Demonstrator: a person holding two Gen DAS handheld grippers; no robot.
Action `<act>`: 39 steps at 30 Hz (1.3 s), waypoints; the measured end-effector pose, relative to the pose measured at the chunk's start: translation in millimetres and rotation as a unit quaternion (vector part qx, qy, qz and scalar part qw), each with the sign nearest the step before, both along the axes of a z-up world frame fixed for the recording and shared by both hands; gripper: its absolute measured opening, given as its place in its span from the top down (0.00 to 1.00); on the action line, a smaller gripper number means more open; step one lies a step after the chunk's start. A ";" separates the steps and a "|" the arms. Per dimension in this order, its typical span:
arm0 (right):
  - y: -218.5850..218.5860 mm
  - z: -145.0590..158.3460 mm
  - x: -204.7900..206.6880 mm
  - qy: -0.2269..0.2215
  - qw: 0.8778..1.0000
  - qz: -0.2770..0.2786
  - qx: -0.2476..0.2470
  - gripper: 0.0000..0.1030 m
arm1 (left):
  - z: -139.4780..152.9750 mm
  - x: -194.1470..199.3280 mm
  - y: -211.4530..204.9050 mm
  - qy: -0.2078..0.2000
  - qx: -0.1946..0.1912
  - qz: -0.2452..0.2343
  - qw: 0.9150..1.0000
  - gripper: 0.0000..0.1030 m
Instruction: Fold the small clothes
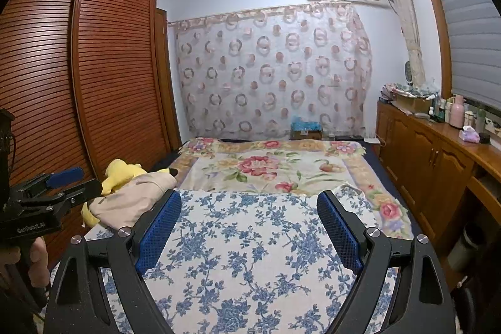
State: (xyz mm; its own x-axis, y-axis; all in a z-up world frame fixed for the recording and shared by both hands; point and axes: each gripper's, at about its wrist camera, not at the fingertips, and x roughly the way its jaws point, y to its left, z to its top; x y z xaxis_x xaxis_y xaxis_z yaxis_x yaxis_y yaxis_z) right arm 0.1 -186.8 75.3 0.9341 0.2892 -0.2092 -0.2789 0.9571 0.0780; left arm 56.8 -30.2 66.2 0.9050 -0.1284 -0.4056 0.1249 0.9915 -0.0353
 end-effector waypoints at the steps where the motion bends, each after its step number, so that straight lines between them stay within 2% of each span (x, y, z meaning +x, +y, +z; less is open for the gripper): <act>1: -2.3 0.3 1.8 0.000 1.000 0.000 0.000 0.13 | -0.3 1.1 0.5 0.000 0.000 0.000 1.000 0.24; 39: -16.2 1.7 6.8 0.004 1.000 -0.001 0.002 0.13 | 9.1 -12.2 4.7 -0.007 0.005 0.010 1.000 0.24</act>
